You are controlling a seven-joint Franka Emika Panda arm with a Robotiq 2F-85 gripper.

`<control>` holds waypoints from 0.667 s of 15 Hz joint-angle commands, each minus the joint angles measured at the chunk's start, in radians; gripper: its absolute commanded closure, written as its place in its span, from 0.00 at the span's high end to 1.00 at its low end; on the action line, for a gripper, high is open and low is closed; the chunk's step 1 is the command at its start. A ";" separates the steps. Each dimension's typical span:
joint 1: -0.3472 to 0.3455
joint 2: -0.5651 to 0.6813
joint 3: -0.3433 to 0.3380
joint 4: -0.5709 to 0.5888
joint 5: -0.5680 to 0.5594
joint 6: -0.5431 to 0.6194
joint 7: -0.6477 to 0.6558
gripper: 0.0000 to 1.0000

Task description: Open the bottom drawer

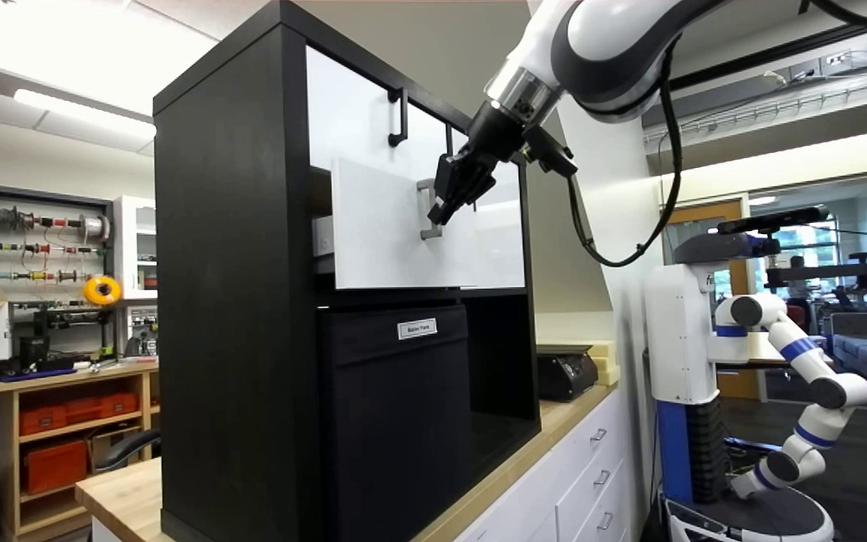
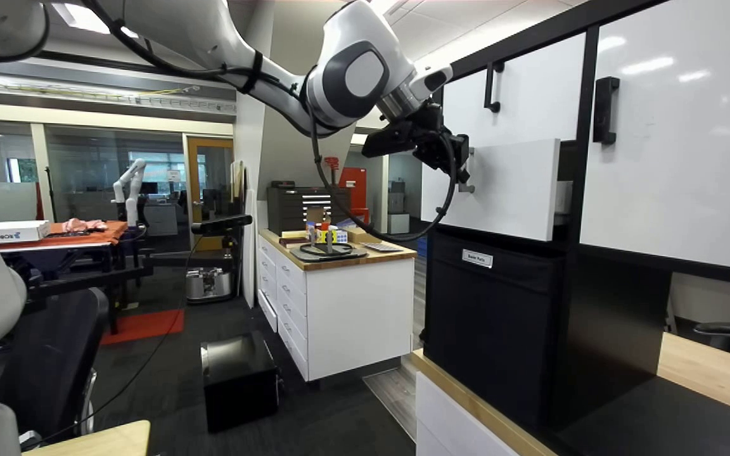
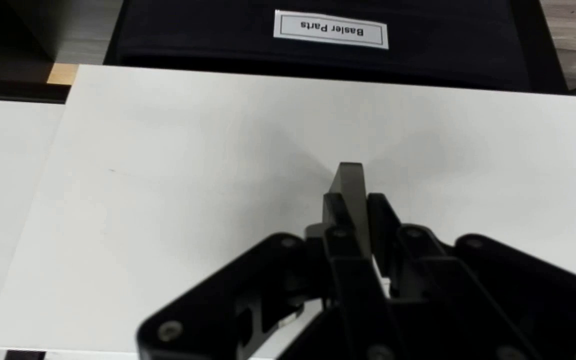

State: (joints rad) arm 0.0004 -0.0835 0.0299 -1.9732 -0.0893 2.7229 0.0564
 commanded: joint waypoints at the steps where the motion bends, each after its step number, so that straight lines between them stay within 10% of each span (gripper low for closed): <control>1: -0.021 -0.114 -0.013 -0.180 -0.025 0.022 0.041 0.05; 10: -0.052 -0.287 0.004 -0.354 -0.031 -0.024 0.059 0.05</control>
State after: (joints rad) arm -0.0033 -0.2981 0.0347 -2.2046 -0.0906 2.7400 0.0825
